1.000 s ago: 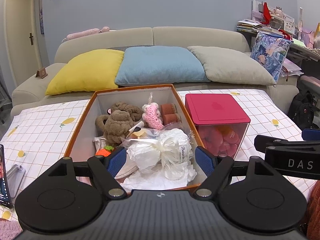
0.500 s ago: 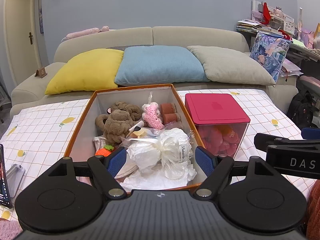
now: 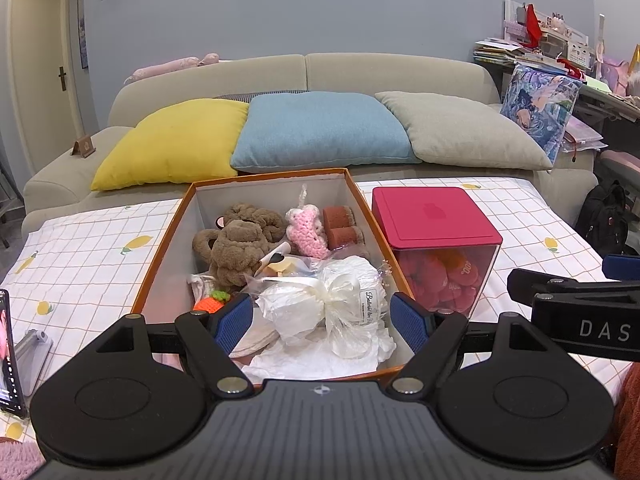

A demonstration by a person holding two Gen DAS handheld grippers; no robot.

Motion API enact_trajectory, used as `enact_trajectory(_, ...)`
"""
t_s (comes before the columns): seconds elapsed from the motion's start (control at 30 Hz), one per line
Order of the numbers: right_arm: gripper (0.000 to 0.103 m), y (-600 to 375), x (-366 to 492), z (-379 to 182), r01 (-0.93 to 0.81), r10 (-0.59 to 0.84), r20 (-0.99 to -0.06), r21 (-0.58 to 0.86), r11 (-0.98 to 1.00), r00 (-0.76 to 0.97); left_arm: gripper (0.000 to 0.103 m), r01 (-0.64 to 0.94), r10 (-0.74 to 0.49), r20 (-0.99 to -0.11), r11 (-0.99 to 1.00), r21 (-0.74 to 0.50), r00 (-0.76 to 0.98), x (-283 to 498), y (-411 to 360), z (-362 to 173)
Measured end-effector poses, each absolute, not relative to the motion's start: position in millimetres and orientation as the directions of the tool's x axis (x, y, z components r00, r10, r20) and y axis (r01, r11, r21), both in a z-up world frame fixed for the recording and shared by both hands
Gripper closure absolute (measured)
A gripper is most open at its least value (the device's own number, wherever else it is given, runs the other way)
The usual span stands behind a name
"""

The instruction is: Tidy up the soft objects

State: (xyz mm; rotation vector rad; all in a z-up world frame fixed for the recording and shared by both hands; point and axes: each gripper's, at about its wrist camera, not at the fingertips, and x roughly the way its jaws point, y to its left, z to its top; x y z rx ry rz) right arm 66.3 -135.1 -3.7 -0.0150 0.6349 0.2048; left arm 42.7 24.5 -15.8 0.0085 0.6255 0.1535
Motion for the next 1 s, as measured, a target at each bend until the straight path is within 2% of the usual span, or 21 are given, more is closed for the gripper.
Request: enact_trajectory(1.0, 0.003, -134.0, 66.0, -5.1, -0.196, 0.187, -0.595, 0.051, 0.979, 0.782, 0.011, -0.144, 0.142, -0.584, 0.989, 0.044, 0.799, 40.9, 28.4, -15.5)
